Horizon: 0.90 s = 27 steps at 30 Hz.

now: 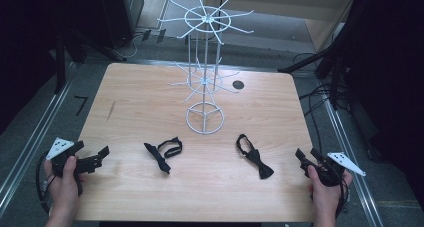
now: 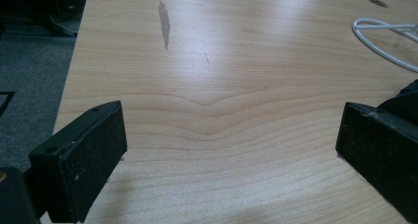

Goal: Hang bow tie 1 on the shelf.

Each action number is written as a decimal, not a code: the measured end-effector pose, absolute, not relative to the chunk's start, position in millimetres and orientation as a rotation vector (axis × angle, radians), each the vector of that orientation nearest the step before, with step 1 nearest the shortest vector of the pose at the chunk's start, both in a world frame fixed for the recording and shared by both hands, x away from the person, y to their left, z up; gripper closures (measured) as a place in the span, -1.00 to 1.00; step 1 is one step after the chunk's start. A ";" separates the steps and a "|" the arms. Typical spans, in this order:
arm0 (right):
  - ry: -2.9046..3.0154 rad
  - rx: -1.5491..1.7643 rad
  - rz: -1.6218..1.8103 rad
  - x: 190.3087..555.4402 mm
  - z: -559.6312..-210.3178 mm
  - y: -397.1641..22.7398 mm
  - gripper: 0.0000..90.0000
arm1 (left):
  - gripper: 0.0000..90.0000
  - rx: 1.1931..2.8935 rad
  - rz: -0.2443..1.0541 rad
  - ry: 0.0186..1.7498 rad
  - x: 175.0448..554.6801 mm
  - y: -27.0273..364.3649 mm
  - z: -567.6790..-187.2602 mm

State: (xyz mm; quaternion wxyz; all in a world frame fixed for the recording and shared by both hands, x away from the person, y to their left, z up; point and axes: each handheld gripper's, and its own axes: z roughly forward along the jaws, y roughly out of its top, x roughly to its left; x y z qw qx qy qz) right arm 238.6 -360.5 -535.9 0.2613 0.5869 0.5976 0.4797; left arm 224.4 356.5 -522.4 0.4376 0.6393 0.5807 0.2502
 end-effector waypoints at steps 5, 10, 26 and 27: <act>1.654 1.549 1.277 240.9 -529.8 -343.4 -0.25 | -1.00 1.593 0.624 1.444 224.7 356.3 -522.4; 1.700 1.516 1.261 243.9 -525.8 -321.4 -0.25 | -1.00 1.595 0.624 1.445 224.7 356.3 -522.3; 1.828 1.430 1.267 249.5 -522.6 -263.6 -0.25 | -1.00 1.596 0.625 1.446 225.1 356.2 -522.3; 1.834 1.425 1.263 249.8 -522.5 -260.6 -0.25 | -1.00 1.596 0.624 1.446 225.2 356.3 -522.3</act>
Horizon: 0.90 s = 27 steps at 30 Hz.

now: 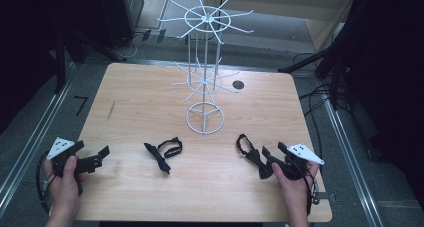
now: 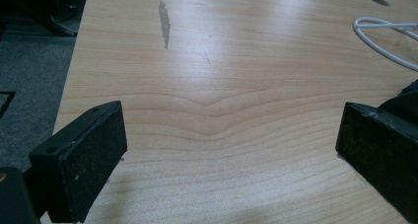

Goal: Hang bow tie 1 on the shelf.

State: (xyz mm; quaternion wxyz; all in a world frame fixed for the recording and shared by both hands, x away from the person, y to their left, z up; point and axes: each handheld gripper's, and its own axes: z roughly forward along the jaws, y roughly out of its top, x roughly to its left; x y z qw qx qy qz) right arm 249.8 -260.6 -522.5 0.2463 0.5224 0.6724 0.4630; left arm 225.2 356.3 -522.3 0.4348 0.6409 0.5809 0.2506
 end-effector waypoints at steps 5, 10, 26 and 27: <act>1.860 1.413 1.271 251.0 -522.3 -246.9 -0.25 | -1.00 1.592 0.624 1.446 225.5 356.4 -522.4; 1.888 1.399 1.284 252.1 -522.9 -233.7 -0.25 | -1.00 1.591 0.623 1.447 225.5 356.5 -522.3; 1.953 1.365 1.339 253.3 -523.0 -193.0 -0.25 | -1.00 1.594 0.625 1.445 225.7 356.2 -522.2; 1.960 1.365 1.341 253.4 -523.2 -189.5 -0.25 | -1.00 1.594 0.625 1.445 225.7 356.2 -522.2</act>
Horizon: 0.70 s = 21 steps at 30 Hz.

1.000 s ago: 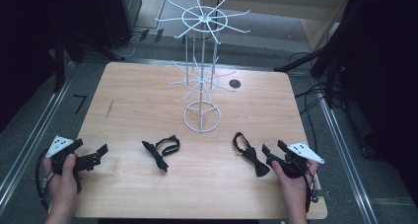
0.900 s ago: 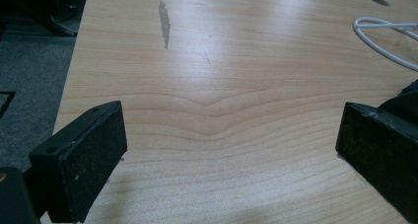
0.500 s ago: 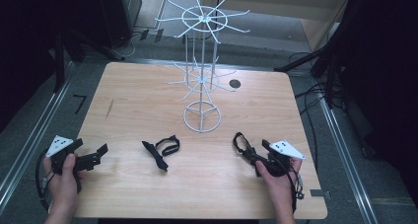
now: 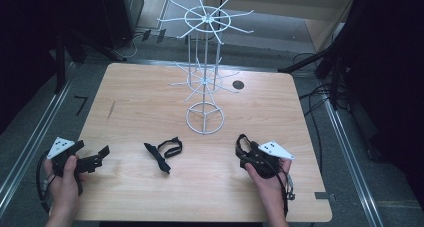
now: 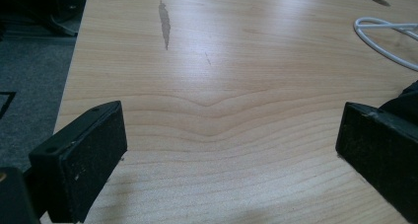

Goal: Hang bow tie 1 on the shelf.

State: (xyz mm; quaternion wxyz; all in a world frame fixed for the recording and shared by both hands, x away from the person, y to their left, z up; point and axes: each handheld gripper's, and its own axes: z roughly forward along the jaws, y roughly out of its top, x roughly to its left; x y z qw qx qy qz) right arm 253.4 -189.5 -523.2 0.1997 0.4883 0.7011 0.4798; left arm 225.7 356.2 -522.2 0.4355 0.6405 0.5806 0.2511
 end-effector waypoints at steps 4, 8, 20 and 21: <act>2.006 1.329 1.321 255.0 -524.8 -173.7 -0.26 | -1.00 1.594 0.626 1.445 225.7 356.3 -522.3; 2.037 1.298 1.317 256.0 -524.0 -158.5 -0.26 | -1.00 1.593 0.626 1.447 226.0 356.4 -522.3; 2.070 1.301 1.346 260.7 -521.3 -131.7 -0.24 | -1.00 1.594 0.627 1.446 225.7 356.3 -522.2; 2.070 1.301 1.346 260.7 -521.3 -131.7 -0.24 | -1.00 1.594 0.627 1.446 225.7 356.3 -522.2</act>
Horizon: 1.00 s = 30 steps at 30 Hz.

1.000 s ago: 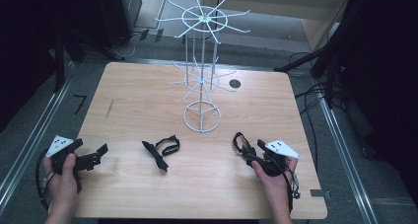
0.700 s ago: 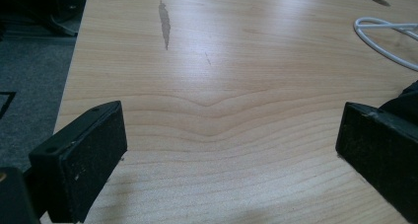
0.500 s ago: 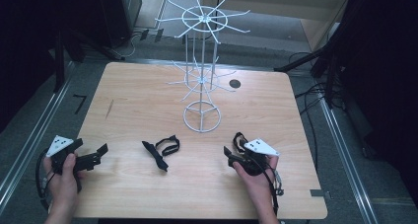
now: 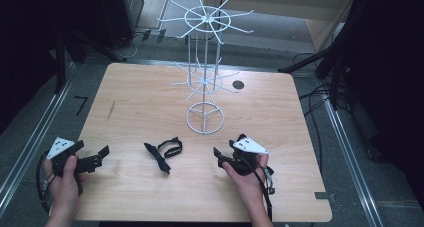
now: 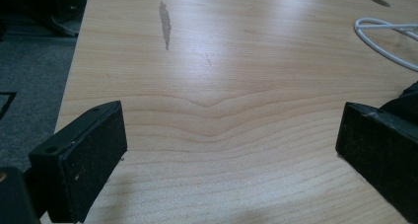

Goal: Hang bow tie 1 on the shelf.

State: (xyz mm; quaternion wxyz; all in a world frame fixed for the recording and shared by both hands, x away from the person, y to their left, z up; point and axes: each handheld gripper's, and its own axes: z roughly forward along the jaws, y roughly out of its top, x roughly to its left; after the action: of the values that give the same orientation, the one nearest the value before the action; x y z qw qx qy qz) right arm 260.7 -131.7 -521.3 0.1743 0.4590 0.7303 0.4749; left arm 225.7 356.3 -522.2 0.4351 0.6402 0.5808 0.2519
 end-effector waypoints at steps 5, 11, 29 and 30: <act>2.069 1.282 1.345 262.4 -517.2 -125.3 -0.23 | -1.00 1.597 0.630 1.447 226.0 355.8 -522.3; 2.075 1.272 1.363 265.2 -515.0 -112.4 -0.22 | -1.00 1.596 0.628 1.447 226.1 355.8 -522.3; 2.123 1.278 1.378 274.3 -520.8 -68.7 -0.17 | -1.00 1.596 0.628 1.448 226.1 355.8 -522.3; 2.123 1.278 1.378 274.3 -520.8 -68.7 -0.17 | -1.00 1.596 0.628 1.448 226.1 355.8 -522.3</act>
State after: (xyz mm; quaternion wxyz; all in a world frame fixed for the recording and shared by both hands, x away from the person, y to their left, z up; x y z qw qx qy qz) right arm 274.3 -68.7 -520.8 0.1527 0.4454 0.7400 0.4804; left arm 226.1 355.8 -522.3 0.4334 0.6407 0.5813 0.2523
